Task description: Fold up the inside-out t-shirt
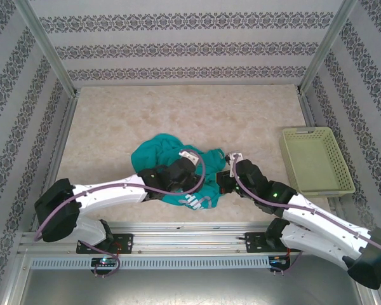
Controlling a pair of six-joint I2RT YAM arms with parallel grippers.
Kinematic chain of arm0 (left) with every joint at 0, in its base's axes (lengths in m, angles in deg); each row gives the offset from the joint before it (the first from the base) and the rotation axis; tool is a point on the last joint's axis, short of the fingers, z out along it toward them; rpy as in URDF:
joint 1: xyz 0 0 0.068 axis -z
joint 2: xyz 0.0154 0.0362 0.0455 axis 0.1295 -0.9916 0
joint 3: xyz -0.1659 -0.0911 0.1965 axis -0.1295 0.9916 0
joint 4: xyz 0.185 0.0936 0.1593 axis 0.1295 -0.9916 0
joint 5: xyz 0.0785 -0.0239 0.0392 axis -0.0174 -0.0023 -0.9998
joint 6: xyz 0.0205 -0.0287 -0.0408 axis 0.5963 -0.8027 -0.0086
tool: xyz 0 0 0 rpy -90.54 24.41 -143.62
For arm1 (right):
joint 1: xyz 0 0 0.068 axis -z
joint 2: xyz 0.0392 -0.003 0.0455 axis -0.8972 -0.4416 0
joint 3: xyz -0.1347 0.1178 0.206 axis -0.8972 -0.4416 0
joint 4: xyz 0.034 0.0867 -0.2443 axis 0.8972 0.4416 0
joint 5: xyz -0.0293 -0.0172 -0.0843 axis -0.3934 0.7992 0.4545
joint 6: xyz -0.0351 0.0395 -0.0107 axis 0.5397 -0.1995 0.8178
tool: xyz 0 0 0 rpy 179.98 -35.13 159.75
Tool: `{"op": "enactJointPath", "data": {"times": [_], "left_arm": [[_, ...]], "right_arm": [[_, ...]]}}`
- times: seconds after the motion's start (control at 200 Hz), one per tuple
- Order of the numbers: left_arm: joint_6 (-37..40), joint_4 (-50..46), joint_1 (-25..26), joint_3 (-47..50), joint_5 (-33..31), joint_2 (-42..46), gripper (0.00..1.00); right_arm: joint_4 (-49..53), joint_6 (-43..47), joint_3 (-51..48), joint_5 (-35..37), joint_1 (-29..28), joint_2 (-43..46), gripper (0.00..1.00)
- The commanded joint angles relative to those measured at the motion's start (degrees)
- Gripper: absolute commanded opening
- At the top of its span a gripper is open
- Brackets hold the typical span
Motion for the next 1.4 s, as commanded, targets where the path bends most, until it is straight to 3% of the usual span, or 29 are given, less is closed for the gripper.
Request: {"op": "enactJointPath", "data": {"times": [0.0,0.175,0.315,0.649,0.884,1.054,1.139,1.284,1.394], "left_arm": [[2.1,-2.0,1.5,-2.4,-2.4,-3.1,0.60],[-1.0,-2.5,1.4,-4.1,-5.8,-5.6,0.68],[-5.9,-3.9,-0.4,-5.2,-8.2,-6.8,0.67],[-8.6,-8.5,-2.7,-4.6,-13.0,-5.8,0.38],[-8.3,-10.1,-2.7,-3.9,-13.6,-4.1,0.14],[-7.6,-7.9,-2.7,-0.6,-11.2,1.2,0.08],[-7.1,-3.6,-3.0,2.6,-7.6,5.3,0.06],[-7.6,2.9,-4.9,7.4,-1.1,10.2,0.04],[-8.4,4.8,-7.1,9.4,1.7,12.0,0.04]], "right_arm": [[-1.7,-0.5,2.3,-1.6,0.1,0.9,0.00],[-1.3,-0.6,2.7,-2.1,0.0,3.0,0.00],[-1.9,-0.8,2.3,-3.2,-0.3,3.1,0.00],[3.7,-1.0,2.9,4.0,-0.5,2.7,0.00],[3.0,0.2,3.9,5.2,-0.8,-0.7,0.00],[8.0,2.1,5.4,13.5,-0.7,-3.4,0.00],[8.9,3.4,5.9,14.2,-0.6,-5.2,0.00],[5.8,5.0,5.7,7.0,-0.9,-6.8,0.00],[1.2,5.6,4.0,-0.6,-2.1,-5.7,0.20]]}}
